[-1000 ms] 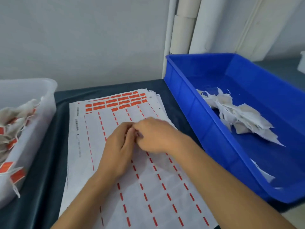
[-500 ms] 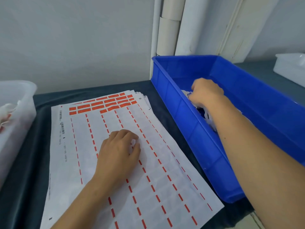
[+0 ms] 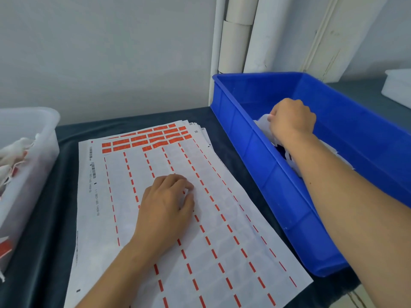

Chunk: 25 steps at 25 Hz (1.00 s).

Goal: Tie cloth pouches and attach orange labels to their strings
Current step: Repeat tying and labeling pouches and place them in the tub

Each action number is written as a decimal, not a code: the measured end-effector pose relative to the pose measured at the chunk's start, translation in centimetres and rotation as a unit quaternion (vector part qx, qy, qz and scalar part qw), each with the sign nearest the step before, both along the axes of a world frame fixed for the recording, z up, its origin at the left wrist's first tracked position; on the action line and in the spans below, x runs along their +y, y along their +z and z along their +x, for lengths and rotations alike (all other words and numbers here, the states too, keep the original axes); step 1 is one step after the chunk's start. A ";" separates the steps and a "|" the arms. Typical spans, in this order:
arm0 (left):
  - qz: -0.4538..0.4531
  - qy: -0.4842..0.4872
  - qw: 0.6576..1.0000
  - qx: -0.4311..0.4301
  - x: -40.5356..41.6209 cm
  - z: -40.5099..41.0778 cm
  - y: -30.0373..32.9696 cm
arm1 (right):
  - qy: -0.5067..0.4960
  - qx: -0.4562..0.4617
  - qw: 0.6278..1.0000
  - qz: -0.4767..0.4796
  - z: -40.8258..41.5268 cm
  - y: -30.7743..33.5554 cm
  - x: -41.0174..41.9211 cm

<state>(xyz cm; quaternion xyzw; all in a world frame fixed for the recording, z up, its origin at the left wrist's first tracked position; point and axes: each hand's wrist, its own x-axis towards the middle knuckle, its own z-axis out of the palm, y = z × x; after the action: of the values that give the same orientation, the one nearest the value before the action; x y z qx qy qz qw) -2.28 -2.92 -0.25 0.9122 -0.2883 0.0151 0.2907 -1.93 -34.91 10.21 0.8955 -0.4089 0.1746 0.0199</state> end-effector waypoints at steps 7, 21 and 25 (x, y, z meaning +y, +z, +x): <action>-0.063 0.004 0.993 0.095 1.0 0.5 0.9 | 0.096 -0.154 0.983 -0.024 1.0 4.4 3.1; -0.344 0.011 0.927 0.150 8.1 5.0 1.8 | 0.507 -0.185 0.761 0.360 3.8 -2.1 19.9; -0.369 0.144 0.912 0.103 7.6 4.9 0.7 | 0.438 -0.208 0.798 0.357 4.3 -6.6 22.9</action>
<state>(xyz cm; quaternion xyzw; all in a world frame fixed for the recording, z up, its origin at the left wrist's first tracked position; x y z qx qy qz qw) 2.59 4.70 0.41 0.7677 -0.0964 0.0676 0.6299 2.38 -11.97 3.65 0.8646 -0.0010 0.1887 -0.4658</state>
